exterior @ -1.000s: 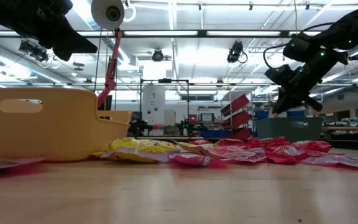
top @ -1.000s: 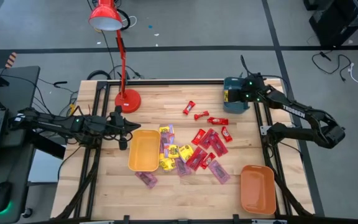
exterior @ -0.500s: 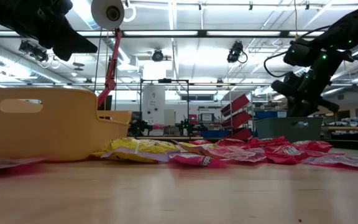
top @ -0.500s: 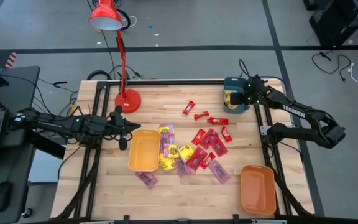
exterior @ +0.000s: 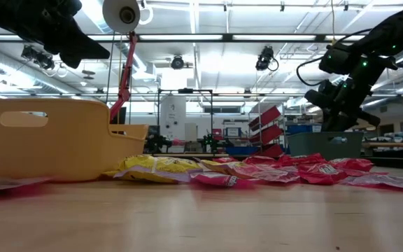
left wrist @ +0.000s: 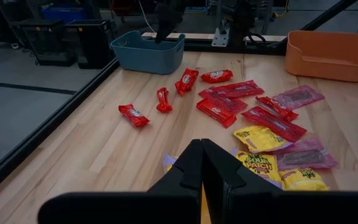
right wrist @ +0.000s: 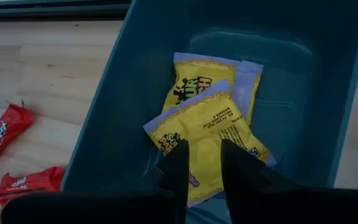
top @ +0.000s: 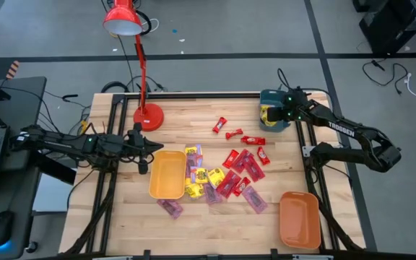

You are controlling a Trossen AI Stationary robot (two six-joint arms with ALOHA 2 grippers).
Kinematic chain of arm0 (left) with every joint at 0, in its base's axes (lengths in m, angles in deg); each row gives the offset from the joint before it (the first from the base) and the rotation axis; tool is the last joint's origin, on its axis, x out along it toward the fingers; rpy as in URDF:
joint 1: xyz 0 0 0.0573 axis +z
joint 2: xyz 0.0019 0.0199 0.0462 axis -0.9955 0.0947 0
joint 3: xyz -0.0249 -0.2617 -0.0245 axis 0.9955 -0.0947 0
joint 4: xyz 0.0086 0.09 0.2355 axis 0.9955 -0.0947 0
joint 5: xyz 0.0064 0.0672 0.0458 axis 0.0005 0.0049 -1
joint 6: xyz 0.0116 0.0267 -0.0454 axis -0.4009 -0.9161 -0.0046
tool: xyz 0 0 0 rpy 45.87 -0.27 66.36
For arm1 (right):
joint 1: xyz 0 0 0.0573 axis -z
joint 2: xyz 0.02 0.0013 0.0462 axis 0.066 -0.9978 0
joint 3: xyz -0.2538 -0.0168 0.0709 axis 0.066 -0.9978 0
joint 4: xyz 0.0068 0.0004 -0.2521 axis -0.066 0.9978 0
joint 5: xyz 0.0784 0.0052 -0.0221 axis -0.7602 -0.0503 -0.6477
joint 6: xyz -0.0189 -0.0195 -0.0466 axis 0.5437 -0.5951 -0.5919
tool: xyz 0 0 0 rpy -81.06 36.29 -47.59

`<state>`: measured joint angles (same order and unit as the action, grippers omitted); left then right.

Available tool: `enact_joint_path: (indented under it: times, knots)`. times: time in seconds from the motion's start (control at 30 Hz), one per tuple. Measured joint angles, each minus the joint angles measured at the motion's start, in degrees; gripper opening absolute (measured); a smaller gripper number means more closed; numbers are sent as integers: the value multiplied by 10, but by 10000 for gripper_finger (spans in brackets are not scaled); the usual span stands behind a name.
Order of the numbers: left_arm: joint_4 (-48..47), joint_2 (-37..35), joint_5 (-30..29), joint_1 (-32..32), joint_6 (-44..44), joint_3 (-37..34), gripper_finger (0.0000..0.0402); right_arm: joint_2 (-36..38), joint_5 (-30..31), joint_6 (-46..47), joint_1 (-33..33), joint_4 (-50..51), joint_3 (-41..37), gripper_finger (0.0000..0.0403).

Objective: Sort candy
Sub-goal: Put the yellow candy pack into the blue bin

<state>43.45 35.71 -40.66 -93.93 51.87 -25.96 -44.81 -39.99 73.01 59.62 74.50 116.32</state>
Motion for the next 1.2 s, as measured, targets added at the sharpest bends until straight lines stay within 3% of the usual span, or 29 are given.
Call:
enact_joint_path:
  times: [0.2,0.47,0.87,1.2]
  knots:
    - [0,0,0,0,0,0,8,3,0,-9,0,-2,6,79]
    - [0,0,0,0,1,0,8,23,1,-17,-44,0,79,77]
    - [0,0,0,0,2,0,8,24,73,-46,-217,1,175,76]
    - [0,0,0,0,2,0,8,24,106,-82,-366,-3,200,76]
